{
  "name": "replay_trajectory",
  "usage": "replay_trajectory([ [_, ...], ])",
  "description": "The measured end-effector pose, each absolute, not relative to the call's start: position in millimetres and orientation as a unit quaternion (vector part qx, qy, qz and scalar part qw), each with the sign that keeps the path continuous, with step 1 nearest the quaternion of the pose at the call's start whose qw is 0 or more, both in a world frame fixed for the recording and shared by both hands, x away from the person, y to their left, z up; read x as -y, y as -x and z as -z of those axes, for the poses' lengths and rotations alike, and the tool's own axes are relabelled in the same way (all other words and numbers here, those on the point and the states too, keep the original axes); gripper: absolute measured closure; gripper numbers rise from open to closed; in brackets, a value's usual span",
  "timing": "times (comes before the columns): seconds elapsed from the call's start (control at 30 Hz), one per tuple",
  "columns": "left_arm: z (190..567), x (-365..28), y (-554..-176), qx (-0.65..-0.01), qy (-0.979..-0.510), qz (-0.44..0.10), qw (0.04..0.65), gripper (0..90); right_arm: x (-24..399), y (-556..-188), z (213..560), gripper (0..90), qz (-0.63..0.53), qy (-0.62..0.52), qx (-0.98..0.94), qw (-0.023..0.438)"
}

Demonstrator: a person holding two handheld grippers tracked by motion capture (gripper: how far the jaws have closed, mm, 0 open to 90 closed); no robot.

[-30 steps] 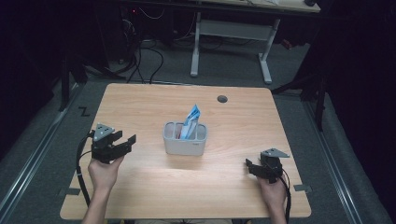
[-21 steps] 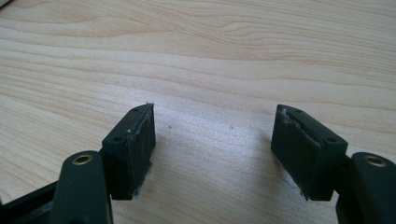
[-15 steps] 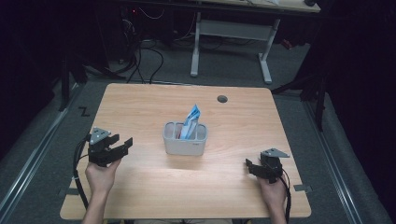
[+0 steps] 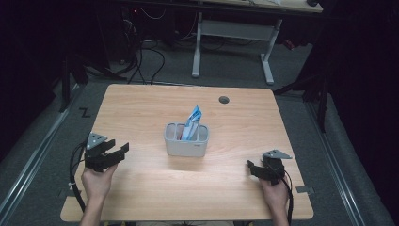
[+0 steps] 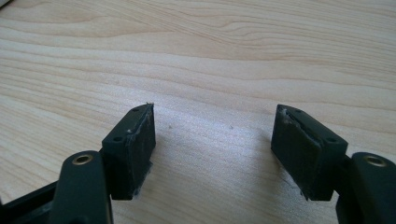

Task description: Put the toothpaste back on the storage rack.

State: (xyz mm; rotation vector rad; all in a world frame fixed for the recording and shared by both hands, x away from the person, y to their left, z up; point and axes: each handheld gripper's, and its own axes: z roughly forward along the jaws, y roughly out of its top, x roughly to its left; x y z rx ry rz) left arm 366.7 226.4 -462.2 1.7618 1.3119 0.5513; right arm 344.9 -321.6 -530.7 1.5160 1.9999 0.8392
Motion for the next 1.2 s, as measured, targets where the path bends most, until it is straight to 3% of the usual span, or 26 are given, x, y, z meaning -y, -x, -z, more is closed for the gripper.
replay_trajectory([
  [1.2,495.7,-221.0,-368.8,-0.535,-0.714,-0.192,0.409,40.8,321.4,-344.9,530.7,30.7,-0.307,-0.557,-0.732,0.245],
])
